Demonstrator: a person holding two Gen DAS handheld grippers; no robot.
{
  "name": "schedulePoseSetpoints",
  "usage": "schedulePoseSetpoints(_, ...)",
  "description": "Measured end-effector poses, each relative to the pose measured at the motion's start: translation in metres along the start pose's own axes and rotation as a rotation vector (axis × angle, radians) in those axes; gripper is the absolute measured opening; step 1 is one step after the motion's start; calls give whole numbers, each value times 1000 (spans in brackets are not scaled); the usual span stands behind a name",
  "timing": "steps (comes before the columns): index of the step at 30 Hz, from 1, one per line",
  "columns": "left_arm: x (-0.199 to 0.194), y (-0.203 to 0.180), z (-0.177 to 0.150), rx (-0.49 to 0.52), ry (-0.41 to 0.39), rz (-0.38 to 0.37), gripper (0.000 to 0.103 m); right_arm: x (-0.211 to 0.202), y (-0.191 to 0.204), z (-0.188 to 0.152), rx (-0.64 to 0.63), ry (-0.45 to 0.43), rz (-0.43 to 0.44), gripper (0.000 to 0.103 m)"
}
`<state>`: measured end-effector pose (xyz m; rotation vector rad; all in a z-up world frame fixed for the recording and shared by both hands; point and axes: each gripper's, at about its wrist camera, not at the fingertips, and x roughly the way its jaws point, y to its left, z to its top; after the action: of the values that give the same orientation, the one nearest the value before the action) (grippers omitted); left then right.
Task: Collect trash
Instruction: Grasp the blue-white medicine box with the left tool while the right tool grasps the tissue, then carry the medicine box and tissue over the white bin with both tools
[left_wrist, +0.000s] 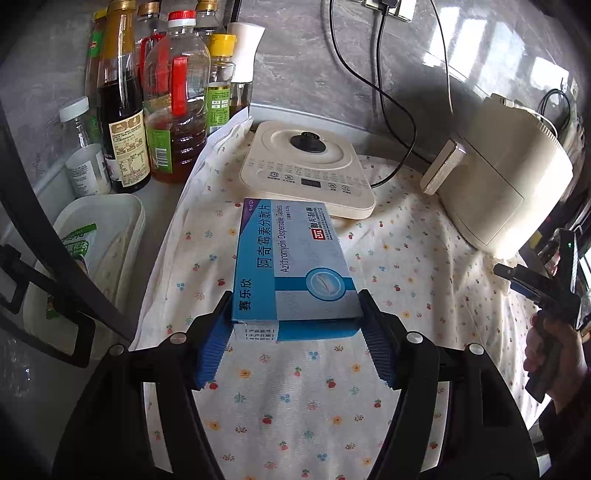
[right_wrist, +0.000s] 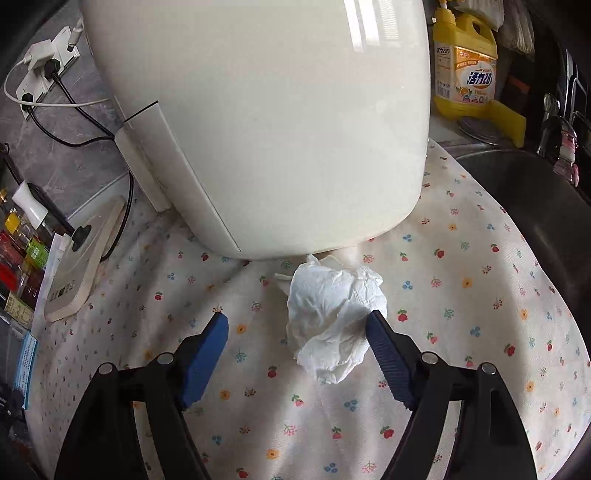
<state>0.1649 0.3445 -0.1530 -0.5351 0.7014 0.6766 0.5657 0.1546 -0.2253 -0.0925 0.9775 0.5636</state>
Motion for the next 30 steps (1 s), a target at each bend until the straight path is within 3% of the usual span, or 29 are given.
schedulePoseSetpoints(1,0,0,0,-3,1,-1,66,1,-1,0,-14,-1,-28,52)
schedulePoseSetpoints(3,-1,-1,-2,-8,1,-4,66,0,-4,1,-31,2,-50,13)
schedulePoseSetpoints(5,-3,-3,-4,-13,-1,-8,66,-7,-9,-1,-33,1,-33,8)
schedulePoseSetpoints(17,-17,-45,-21,-16,-9,-100,66,-89,-44,-52,23,-28,122,6)
schedulePoseSetpoints(30,-29,-157,-54,123,29,-263,66,-167,-130,-117,121,-60,89,6)
